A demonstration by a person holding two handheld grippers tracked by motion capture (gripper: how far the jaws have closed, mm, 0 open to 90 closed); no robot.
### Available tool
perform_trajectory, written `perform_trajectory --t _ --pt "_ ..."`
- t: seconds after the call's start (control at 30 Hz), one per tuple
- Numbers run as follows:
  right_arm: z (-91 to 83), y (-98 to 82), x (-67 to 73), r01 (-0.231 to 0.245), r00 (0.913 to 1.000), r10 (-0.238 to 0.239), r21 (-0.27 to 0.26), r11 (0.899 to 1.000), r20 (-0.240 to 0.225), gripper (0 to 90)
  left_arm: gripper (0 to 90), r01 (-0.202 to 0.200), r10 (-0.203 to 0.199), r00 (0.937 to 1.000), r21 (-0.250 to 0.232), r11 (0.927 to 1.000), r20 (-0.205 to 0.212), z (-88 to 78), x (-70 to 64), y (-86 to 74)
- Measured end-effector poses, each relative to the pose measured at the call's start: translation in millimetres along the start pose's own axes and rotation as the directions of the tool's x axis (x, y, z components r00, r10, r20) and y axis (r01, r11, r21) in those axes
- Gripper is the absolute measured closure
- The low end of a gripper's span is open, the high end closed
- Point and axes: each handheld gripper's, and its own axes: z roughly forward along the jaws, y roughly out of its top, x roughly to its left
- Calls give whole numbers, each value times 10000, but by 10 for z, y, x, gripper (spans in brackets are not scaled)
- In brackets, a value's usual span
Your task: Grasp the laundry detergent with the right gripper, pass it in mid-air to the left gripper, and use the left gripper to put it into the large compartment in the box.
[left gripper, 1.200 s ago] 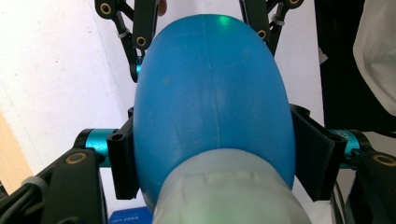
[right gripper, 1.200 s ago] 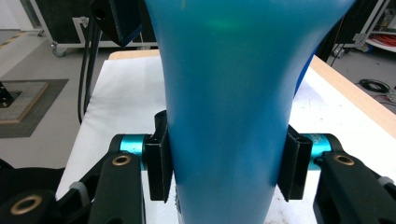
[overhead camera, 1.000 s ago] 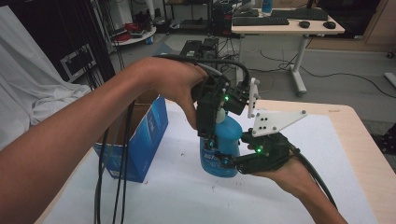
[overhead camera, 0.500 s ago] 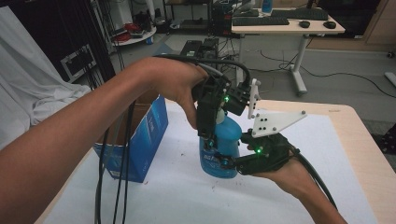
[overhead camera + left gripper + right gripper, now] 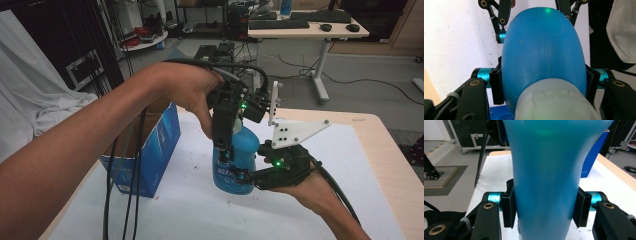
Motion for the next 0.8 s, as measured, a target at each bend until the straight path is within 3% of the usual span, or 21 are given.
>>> perform_trajectory --t 0.33,0.43,0.67,0.8 --pt "-22 16 12 208 9996 -211 -155 9997 -210 447 382 -221 222 9997 114 9997 -71 3 -54 62" --pt "-40 25 7 124 9998 -127 -194 9997 -131 390 382 -237 238 9997 124 9996 -60 -6 -49 67" --pt "-94 1 -8 -137 9982 124 209 9997 589 236 382 -142 143 9997 53 9999 -193 -57 -36 73" --pt "-163 -12 7 -68 9959 28 443 9990 903 228 382 -31 31 9998 3 10000 -202 -88 -31 57"
